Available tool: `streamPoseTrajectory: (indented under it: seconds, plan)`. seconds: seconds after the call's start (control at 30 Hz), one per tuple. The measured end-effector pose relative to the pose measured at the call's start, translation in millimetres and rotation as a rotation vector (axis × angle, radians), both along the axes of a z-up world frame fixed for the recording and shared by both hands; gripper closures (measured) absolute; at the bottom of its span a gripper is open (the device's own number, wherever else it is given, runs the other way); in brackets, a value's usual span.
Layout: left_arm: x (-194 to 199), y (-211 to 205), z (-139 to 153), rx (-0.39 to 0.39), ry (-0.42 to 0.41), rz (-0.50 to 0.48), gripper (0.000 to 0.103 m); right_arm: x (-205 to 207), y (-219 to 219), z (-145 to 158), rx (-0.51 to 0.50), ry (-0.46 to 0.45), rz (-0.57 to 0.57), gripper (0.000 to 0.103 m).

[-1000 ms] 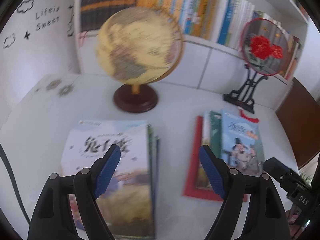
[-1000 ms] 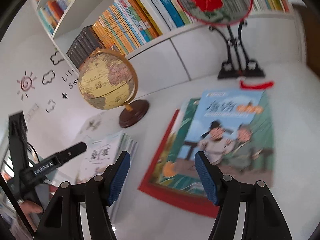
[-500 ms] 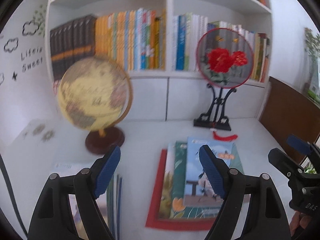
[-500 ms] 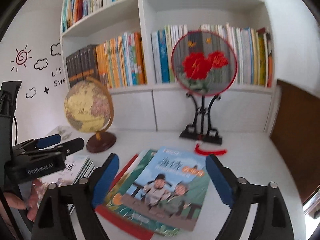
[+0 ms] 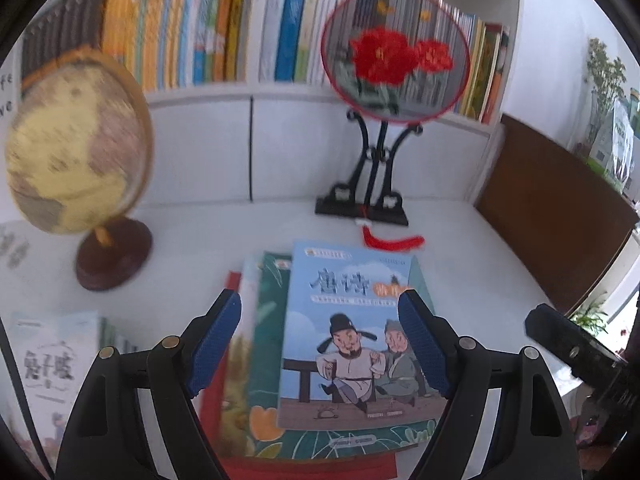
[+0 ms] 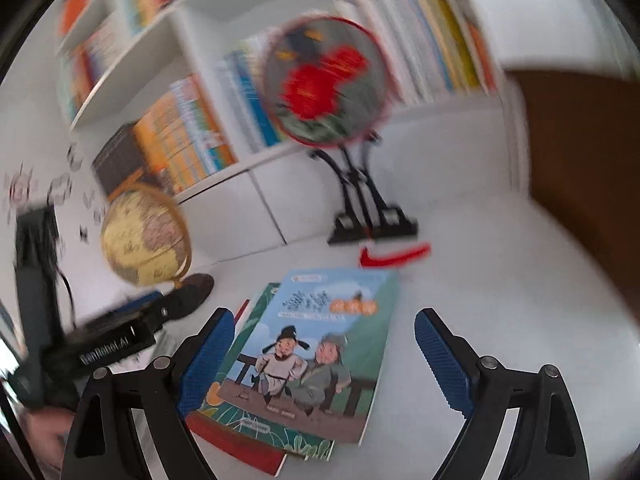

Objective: Organize books

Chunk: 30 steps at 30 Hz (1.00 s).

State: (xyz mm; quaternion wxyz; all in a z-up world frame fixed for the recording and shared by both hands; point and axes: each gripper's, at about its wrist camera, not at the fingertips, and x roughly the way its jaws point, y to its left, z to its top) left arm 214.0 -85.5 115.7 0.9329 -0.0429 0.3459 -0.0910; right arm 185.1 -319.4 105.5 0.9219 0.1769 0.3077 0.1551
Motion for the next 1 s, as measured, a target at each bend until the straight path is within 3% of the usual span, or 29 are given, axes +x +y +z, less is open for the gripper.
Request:
streamPoseTrajectory:
  seconds: [0.1, 0.27, 0.47, 0.63, 0.8, 1.0]
  plan:
    - [8.7, -5.8, -14.8, 0.019, 0.048, -0.028, 0.023, 5.5, -12.9, -15.8, 0.066, 0.054, -0.024, 0.012]
    - [20.0, -14.3, -40.7, 0.074, 0.125, -0.050, 0.023, 16.1, -10.2, -40.4, 0.052, 0.146, -0.007, 0.012]
    - [26.2, -15.5, -73.2, 0.017, 0.249, -0.065, 0.023, 31.1, 9.9, -64.9, 0.006, 0.239, 0.052, 0.013]
    - [28.1, -9.6, -87.3, -0.036, 0.303, -0.054, 0.023, 37.1, 23.5, -77.6, -0.008, 0.280, 0.115, 0.013]
    - [27.4, -8.5, -89.0, -0.037, 0.311, -0.065, 0.023, 41.5, 27.1, -85.8, 0.007, 0.305, 0.133, 0.013]
    - [27.6, -11.2, -90.0, -0.031, 0.304, -0.100, 0.016, 43.7, 34.9, -89.7, 0.006, 0.320, 0.149, 0.012]
